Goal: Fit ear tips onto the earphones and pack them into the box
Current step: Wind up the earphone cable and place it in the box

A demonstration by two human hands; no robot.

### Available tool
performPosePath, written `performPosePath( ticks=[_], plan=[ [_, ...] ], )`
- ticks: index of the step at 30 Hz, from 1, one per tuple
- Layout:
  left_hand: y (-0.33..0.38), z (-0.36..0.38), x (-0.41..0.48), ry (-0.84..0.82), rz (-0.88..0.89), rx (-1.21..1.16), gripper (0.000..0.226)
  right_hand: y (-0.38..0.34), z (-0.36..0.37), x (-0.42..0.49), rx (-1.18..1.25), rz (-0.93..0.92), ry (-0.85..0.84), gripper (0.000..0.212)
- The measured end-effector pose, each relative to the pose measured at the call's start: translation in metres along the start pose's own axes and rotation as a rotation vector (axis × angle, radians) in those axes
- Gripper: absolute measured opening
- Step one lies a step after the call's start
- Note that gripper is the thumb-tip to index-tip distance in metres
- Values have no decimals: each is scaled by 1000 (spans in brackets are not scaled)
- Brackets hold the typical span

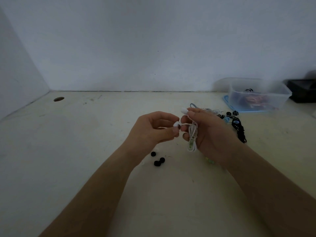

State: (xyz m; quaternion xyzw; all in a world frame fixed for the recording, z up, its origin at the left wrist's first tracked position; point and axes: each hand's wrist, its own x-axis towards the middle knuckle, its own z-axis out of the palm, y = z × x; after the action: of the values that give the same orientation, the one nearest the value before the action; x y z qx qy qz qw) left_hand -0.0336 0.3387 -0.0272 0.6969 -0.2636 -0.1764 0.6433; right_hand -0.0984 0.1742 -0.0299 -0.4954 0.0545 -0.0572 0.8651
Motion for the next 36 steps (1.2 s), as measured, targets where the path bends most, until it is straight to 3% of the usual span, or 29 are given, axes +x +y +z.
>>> performPosePath(
  ticks=[4,9,18,25,28,31,36],
  plan=[
    [-1,-1,2,101,14,-2,29,2,1,1,51,89,30,20],
    [-2,0,2,130,39,34,17,3,2,-1,-106,87,-1,34],
    [-2,-3,2,155,27,75,12,9,-1,-4,-395,-33,1,20],
    [3,-17,3,104,78,289,7,6,2,-5,-433,-57,-33,16],
    [-3,-29,5,136,124,567,11,5,3,-6,-410,-52,-20,15],
    [-7,-39,6,88,61,875,18,4,3,-7,-400,-45,-19,14],
    [-8,-45,3,-32,-5,1035,24,4,4,-7,-363,-19,-18,12]
  ],
)
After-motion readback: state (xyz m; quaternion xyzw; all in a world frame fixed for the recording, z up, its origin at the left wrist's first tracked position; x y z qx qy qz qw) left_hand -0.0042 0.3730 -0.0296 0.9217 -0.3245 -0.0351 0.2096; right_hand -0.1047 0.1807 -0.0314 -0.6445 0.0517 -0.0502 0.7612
